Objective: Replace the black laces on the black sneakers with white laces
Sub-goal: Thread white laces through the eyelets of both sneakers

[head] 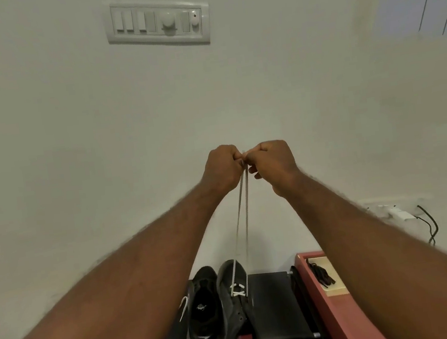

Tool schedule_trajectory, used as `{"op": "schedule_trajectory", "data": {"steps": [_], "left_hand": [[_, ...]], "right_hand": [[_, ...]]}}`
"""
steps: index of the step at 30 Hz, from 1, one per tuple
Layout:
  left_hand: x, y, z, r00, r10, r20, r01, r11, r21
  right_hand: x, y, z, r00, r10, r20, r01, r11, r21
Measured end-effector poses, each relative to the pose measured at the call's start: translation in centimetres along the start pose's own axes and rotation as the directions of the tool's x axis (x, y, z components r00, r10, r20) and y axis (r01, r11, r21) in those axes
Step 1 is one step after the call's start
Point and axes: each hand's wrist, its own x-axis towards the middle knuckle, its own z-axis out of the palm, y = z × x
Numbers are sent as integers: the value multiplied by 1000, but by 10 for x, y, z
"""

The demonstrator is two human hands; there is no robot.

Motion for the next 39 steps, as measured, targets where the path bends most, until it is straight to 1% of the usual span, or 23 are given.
{"op": "schedule_trajectory", "data": {"steps": [3, 7, 11, 18, 23, 28, 32, 34, 36, 38, 39], "left_hand": [[1, 3, 1, 1000, 0, -11, -1, 999, -38], [-3, 0, 3, 1000, -8, -1, 8, 999, -40], [0, -3, 9, 1000, -19, -18, 18, 998, -66], [2, -19, 31, 998, -66, 4, 66, 996, -58], [11, -22, 38, 998, -69, 8, 70, 996, -46], [16, -31, 44, 996, -72, 45, 73, 997, -14], [16, -39, 48, 991, -83, 102, 81, 996, 26], [14, -45, 50, 986, -138, 93, 136, 990, 33], [9, -53, 51, 973, -219, 73, 220, 976, 1], [1, -66, 52, 939, -337, 76, 344, 929, -135], [-5, -72, 53, 909, -409, 80, 416, 878, -235]], "right_hand": [[2, -2, -1, 1000, -21, -22, 21, 1000, 3], [-1, 4, -1, 1000, 25, 9, -25, 999, 21], [4, 10, 0, 1000, 20, -21, -19, 999, 37], [9, 36, 3, 998, 70, -8, -70, 996, 54], [18, 44, 4, 997, 74, -15, -73, 995, 67], [22, 55, 7, 995, 96, -5, -95, 992, 78], [19, 67, 9, 990, 143, 18, -144, 987, 65], [16, 76, 10, 979, 202, 25, -203, 972, 114], [12, 87, 12, 960, 279, 32, -279, 936, 216], [6, 102, 13, 942, 333, 41, -331, 899, 287], [3, 112, 14, 937, 346, 40, -342, 891, 298]]}}
